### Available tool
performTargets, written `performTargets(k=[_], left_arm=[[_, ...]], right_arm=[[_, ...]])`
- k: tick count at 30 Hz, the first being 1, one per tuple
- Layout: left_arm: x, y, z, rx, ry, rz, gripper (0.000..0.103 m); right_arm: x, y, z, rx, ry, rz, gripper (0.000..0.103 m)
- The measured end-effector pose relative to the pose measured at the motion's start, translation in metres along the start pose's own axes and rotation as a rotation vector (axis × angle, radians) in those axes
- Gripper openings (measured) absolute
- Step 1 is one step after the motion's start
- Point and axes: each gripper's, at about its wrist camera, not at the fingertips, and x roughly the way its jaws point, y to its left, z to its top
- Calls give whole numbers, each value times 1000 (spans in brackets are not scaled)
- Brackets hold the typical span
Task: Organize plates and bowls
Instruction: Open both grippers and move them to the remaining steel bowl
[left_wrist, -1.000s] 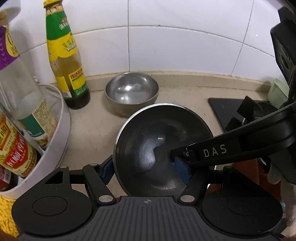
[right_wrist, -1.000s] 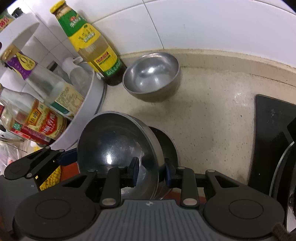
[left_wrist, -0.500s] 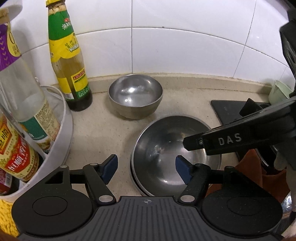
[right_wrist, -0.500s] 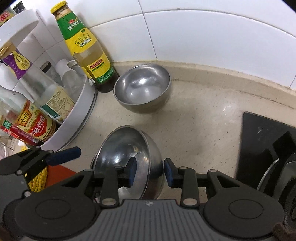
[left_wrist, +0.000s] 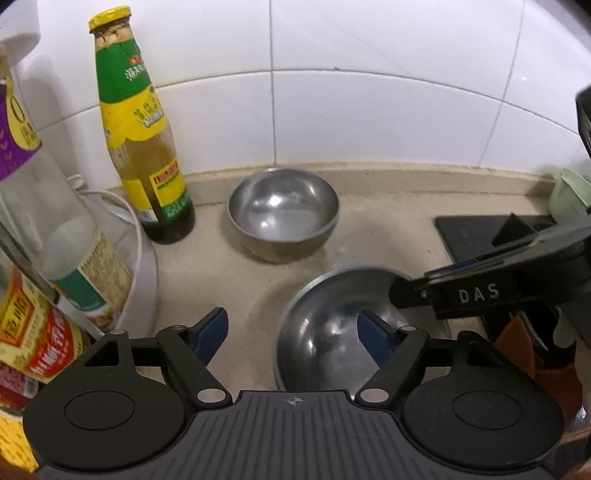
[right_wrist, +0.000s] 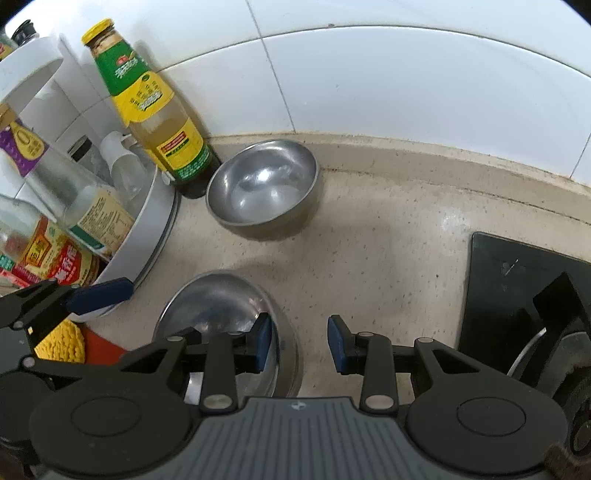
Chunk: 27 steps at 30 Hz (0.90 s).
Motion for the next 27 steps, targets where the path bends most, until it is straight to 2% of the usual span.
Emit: performTargets(k=[11, 13, 19, 22, 25, 27], left_arm=[[14, 22, 42, -61, -29, 10, 84], [19, 25, 47, -68, -25, 11, 84], [32, 27, 52, -66, -11, -4, 84], [38, 25, 52, -61, 1, -8, 85], [40, 27, 53, -70, 5, -15, 85], [40, 29, 54, -79, 3, -16, 85]], right_arm=[[-5, -9, 25, 43, -6, 116, 31], [1, -10, 27, 42, 20, 128, 32], [22, -13, 13, 45, 48, 132, 34], [22, -12, 10, 26, 65, 141, 34], [16, -22, 13, 84, 81, 170, 34], [7, -25, 15, 92, 60, 181, 34]])
